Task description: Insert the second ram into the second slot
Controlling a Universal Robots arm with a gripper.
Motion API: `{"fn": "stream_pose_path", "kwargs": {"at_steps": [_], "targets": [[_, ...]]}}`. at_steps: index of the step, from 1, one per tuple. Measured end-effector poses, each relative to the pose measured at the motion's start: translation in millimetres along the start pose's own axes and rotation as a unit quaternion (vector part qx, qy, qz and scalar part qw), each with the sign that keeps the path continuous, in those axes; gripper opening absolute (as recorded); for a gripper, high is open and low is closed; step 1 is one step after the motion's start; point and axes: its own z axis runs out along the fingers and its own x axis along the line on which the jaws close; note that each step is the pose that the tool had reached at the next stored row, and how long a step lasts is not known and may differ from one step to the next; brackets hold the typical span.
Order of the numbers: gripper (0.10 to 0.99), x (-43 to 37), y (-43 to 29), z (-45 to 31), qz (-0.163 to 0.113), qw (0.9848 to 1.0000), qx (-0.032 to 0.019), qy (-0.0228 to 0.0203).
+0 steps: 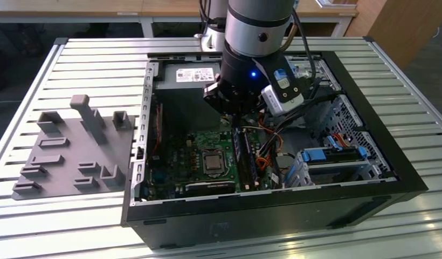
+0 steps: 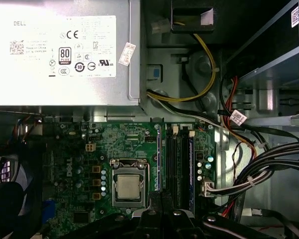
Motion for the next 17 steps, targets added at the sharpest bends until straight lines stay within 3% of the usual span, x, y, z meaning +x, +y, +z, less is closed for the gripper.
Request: {"fn": "stream_pose_path", "kwargs": {"at_steps": [17], "targets": [[0.114, -0.2, -0.2, 6.3, 0.001, 1.0000, -0.0001, -0.0001]]}}
